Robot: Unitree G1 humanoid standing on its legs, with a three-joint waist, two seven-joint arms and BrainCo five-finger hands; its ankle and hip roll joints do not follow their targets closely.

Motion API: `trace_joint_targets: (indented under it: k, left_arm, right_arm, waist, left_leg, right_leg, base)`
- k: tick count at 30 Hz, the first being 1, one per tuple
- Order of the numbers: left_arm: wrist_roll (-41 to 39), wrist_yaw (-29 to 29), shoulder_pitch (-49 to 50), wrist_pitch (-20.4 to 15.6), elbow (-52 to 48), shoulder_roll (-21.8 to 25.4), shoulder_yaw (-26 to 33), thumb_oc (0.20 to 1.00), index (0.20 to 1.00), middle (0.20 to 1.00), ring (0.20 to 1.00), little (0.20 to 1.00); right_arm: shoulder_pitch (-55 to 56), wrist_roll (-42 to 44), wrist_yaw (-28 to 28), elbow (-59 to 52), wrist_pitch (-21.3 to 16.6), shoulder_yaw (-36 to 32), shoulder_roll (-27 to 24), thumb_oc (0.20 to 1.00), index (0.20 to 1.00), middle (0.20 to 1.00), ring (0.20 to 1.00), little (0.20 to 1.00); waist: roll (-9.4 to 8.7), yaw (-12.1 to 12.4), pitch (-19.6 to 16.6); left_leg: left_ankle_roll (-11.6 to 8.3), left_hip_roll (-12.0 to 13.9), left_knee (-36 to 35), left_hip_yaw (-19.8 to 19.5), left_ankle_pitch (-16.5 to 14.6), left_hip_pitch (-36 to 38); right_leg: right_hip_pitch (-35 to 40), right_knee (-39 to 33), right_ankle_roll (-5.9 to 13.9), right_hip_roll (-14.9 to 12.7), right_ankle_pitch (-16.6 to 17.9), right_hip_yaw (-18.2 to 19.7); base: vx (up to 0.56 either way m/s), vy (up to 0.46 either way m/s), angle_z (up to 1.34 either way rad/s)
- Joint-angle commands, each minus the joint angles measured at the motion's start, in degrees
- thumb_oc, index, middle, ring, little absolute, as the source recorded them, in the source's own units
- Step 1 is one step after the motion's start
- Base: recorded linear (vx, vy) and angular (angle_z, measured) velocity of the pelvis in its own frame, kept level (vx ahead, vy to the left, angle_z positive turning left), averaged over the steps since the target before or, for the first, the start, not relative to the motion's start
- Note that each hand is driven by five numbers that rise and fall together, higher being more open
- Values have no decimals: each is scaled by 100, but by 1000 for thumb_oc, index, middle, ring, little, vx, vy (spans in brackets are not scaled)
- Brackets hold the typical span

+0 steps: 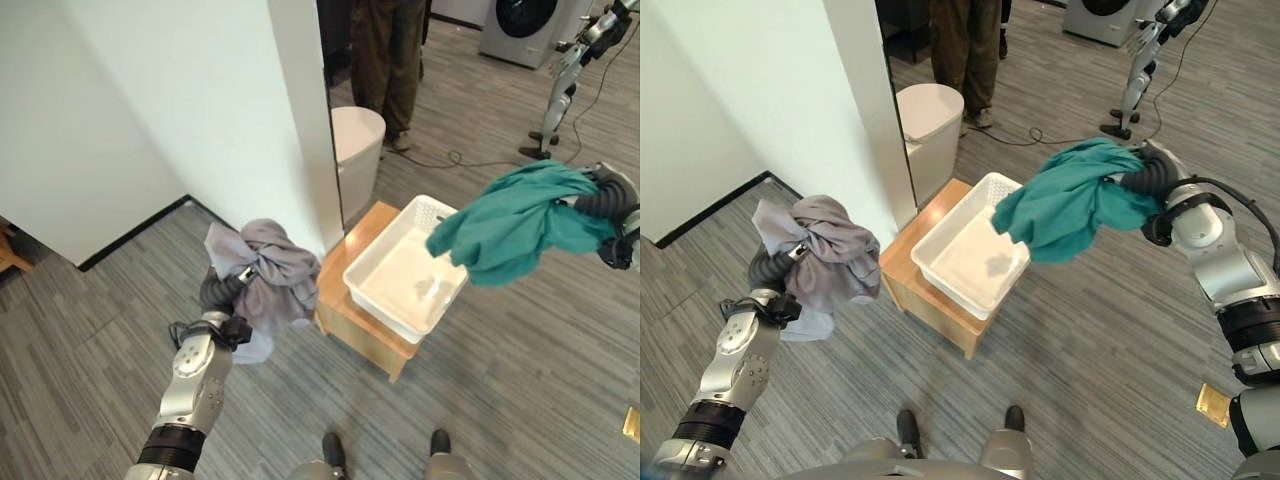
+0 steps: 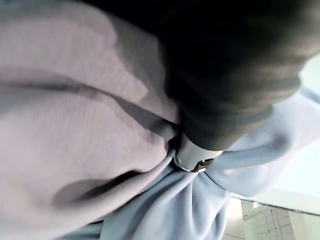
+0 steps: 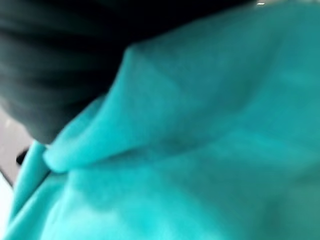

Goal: Pick up bed clothes into laundry basket.

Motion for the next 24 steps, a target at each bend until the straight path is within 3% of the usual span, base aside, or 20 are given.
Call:
trace_joint_targets:
  k: [1, 5, 15, 20, 24]
  left_arm:
    - [-197, -181, -167, -332, -414, 101, 132, 200, 200, 200, 200, 200]
    - [-259, -215, -77, -319, -282, -1, 15, 200, 200, 200, 200, 200]
    - [-258, -165, -150, -358, -159, -53, 64, 200, 200, 200, 200, 200]
    - [-244, -114, -254, -378, -163, -46, 53, 200, 200, 200, 200, 200]
    - [-228, -87, -254, -395, -155, -33, 90, 200, 200, 200, 200, 200]
  right_arm:
    - [-1638, -299, -148, 439, -133, 437, -283, 200, 200, 200, 200, 200]
    - [-2478, -757, -183, 1146, -91, 1224, 176, 200, 200, 200, 200, 200]
    - [-2491, -1534, -78, 1171, 15, 1507, 824, 200, 200, 200, 200, 200]
    - [-2565, -2781, -57, 1558, 147, 1915, 1238, 200, 200, 200, 200, 200]
    - [-2612, -3019, -30, 1638, 166, 1975, 1467, 200, 200, 200, 200, 200]
  waist:
    - [-17, 291, -85]
    - [1, 400, -140]
    - [139, 480, -82]
    - [307, 548, -19]
    - [399, 579, -12]
  left_leg:
    - [-467, 571, 38, -228, -29, 104]
    - [-488, 530, 38, -382, -3, 22]
    - [-455, 393, 38, -564, 27, -235]
    - [-448, 310, 38, -589, 47, -408]
    - [-447, 290, 38, -582, 48, -456]
  right_leg:
    - [61, 178, -33, 182, -190, 37]
    - [235, -35, -42, 142, -174, -108]
    - [154, -61, -11, 29, -123, -222]
    - [6, -61, 24, -56, -69, -198]
    - [-47, -61, 32, -90, -66, -168]
  base:
    - [18, -33, 15]
    - [53, -18, 14]
    - [10, 4, 15]
    - [3, 14, 6]
    - [-1, 5, 2]
